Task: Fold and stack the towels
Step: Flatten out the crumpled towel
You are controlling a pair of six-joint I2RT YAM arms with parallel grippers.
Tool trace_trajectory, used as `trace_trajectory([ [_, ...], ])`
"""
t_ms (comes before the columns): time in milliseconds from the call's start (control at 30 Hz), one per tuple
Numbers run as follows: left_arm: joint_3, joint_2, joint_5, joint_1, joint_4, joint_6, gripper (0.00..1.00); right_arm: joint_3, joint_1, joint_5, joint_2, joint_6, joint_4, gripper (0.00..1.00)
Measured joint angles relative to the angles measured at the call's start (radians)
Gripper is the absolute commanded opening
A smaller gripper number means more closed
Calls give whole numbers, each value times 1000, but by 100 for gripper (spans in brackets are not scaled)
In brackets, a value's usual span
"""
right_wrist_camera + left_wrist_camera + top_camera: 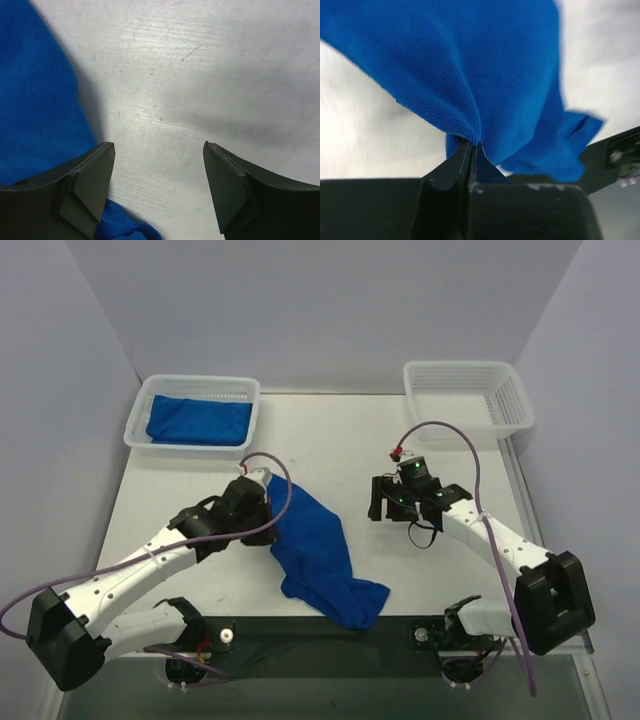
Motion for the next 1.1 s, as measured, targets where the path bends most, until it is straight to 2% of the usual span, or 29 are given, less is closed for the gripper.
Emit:
trace_trajectory([
  [33, -47, -16, 13, 0, -21, -25, 11, 7, 6, 1, 15, -4, 2, 72],
  [100, -126, -18, 40, 0, -75, -66, 32, 22, 25, 1, 47, -13, 5, 72],
  [133, -153, -21, 49, 0, -106, -85, 53, 29, 36, 2, 63, -19, 5, 72],
  [200, -168, -36, 53, 2, -164, -119, 68, 42, 63, 2, 90, -32, 5, 72],
  [233, -167, -53, 49, 8, -175, -134, 70, 50, 75, 1, 103, -38, 5, 72],
  [333, -160, -111, 41, 100, -186, -142, 71, 76, 101, -6, 137, -60, 5, 73],
  [467, -150, -101, 37, 365, -158, -87, 70, 108, 109, -17, 163, -79, 6, 73],
  [567, -140, -25, 25, 515, -105, -20, 66, 119, 109, -24, 167, -87, 11, 73],
  [667, -109, 110, 3, 606, -27, 49, 59, 120, 110, -34, 168, -94, 11, 73],
  [900, 39, 386, -71, 635, 100, 188, 60, 120, 113, -52, 167, -103, 11, 73],
  [1100, 111, 503, -108, 635, 146, 269, 61, 114, 113, -58, 153, -103, 12, 73],
])
